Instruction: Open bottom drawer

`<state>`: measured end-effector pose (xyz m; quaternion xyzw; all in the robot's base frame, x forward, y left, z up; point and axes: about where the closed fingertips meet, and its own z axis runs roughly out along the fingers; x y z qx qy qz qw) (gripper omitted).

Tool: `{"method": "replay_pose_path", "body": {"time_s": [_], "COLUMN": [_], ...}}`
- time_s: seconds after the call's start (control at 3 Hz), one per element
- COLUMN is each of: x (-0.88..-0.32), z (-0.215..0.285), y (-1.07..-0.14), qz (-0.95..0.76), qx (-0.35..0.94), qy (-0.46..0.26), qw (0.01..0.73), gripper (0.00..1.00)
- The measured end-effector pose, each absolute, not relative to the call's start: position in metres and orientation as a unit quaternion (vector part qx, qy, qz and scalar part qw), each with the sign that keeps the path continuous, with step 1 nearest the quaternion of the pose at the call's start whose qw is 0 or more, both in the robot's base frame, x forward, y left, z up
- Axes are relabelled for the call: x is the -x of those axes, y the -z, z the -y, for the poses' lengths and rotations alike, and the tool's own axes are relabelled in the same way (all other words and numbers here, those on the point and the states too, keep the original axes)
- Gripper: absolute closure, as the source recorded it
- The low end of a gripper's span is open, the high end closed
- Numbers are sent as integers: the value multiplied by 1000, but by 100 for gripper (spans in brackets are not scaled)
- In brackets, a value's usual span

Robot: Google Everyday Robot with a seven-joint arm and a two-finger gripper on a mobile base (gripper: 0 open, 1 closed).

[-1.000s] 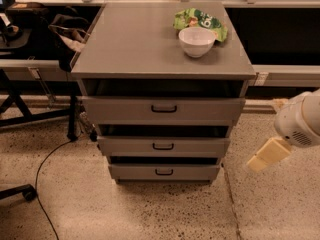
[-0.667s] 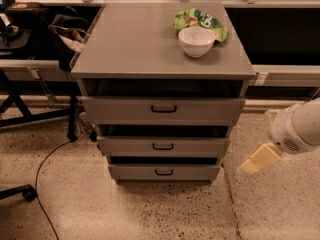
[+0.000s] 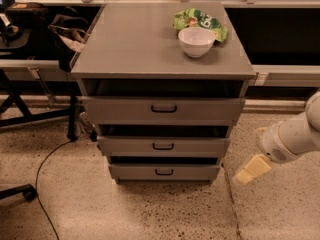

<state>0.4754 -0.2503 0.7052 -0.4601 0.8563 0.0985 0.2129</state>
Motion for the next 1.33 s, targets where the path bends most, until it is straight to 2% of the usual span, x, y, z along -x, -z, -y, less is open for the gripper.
{"method": "replay_pose_path", "body": {"time_s": [0.67, 1.33], "x": [-477, -457], "z": [247, 242], "y": [-680, -644], "qz": [-857, -862], "qx": [464, 444], "qy": [-122, -98], "qw": [190, 224], "gripper": [0, 0]}}
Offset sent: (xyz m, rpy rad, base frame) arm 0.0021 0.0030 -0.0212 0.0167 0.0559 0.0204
